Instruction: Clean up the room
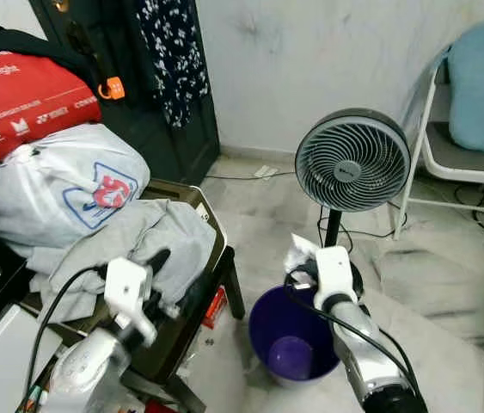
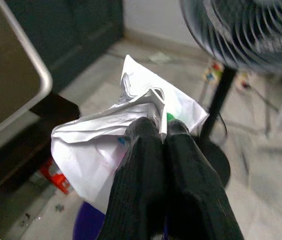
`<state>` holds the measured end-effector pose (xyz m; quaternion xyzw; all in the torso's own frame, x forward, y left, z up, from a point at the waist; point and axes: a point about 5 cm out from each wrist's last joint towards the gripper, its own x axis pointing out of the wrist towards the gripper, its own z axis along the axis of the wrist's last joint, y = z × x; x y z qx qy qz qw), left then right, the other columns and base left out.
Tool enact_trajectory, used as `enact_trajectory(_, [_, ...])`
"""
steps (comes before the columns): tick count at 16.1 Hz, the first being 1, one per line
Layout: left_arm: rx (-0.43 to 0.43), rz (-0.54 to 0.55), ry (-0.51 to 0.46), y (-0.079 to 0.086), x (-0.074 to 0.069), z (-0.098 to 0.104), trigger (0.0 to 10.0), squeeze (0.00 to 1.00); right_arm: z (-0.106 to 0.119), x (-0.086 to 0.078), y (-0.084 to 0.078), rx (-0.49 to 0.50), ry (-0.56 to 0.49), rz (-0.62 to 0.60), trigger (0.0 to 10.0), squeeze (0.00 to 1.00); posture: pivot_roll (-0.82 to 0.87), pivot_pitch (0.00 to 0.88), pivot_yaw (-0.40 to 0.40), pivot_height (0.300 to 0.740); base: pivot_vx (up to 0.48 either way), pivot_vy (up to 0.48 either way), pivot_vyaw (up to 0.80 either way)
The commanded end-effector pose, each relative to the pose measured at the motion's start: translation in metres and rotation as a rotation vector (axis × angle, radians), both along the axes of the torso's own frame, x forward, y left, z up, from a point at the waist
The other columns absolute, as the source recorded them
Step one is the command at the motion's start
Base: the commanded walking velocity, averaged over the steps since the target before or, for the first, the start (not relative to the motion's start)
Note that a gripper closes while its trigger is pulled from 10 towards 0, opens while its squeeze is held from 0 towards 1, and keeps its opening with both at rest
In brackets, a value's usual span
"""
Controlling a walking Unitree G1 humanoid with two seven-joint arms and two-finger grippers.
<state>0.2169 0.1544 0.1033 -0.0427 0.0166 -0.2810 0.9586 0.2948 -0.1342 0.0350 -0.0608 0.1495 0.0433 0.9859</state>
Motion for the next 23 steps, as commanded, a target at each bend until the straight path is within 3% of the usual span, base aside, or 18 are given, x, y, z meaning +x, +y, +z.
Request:
enact_trajectory(1, [0.034,-0.062,0.004,-0.001,-0.008,0.004,10.0,0.0,-0.002,0.001,0.004,0.009,0.027,-0.042,10.0,0.0,-0.07,0.137,0.15,0.74,0.0,0.0,0.0])
enact_trajectory(7, [0.068,-0.136,0.062,0.005,-0.03,0.013,10.0,0.0,0.002,0.015,-0.012,-0.046,0.053,-0.245,10.0,0.0,-0.01,0.228,0.213,0.74,0.0,0.0,0.0])
enact_trajectory(17, [0.112,-0.149,0.094,0.013,-0.035,0.016,10.0,0.0,0.006,0.031,-0.025,-0.038,0.064,-0.329,10.0,0.0,0.02,0.25,0.235,0.74,0.0,0.0,0.0])
enact_trajectory(19, [0.121,-0.135,0.089,0.014,-0.035,0.019,10.0,0.0,0.005,0.032,-0.023,-0.014,0.075,-0.32,10.0,0.0,0.03,0.255,0.239,0.74,0.0,0.0,0.0])
enact_trajectory(23, [0.13,-0.128,0.087,0.014,-0.037,0.023,10.0,0.0,-0.005,0.03,-0.003,0.035,0.141,-0.267,10.0,0.0,0.05,0.263,0.248,0.74,0.0,0.0,0.0])
